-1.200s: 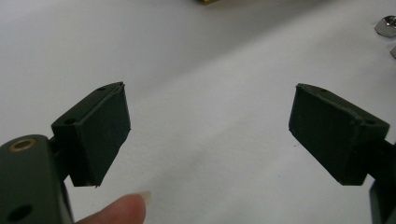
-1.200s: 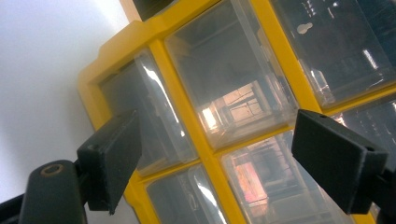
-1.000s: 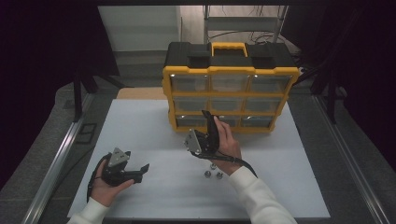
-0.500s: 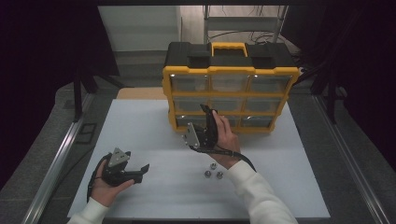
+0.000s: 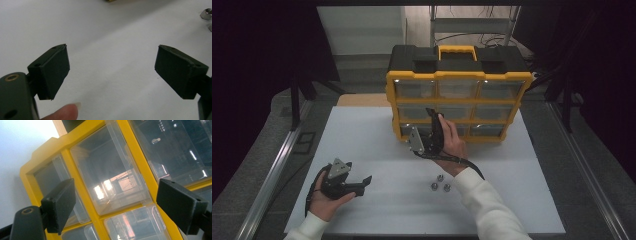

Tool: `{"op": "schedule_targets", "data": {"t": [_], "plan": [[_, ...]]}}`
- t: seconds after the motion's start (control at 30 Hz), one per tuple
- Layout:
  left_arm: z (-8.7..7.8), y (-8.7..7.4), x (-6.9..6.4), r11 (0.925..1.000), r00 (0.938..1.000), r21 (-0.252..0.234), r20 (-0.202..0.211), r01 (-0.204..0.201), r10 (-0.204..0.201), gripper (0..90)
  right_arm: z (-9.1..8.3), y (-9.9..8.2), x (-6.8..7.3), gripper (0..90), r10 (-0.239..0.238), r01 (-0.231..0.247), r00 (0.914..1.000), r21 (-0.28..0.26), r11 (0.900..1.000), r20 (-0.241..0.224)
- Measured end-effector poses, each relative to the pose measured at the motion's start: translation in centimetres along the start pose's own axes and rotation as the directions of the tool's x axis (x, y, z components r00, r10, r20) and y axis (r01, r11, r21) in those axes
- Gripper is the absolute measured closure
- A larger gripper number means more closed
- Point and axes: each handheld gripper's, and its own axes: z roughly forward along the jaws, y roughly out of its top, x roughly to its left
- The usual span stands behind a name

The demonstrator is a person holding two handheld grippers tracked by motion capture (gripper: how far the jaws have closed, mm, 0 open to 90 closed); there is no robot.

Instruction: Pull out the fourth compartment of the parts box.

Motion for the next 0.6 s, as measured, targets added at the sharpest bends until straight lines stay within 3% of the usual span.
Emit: {"op": "schedule_targets", "data": {"t": [0.6], "plan": [[0.0,0.0,0.0,1.0,1.0,0.001,0.002,0.005,-0.005,13.3,1.8,0.1,-0.3,16.0,-0.012,0.012,0.9999,0.007,0.9999,-0.003]]}}
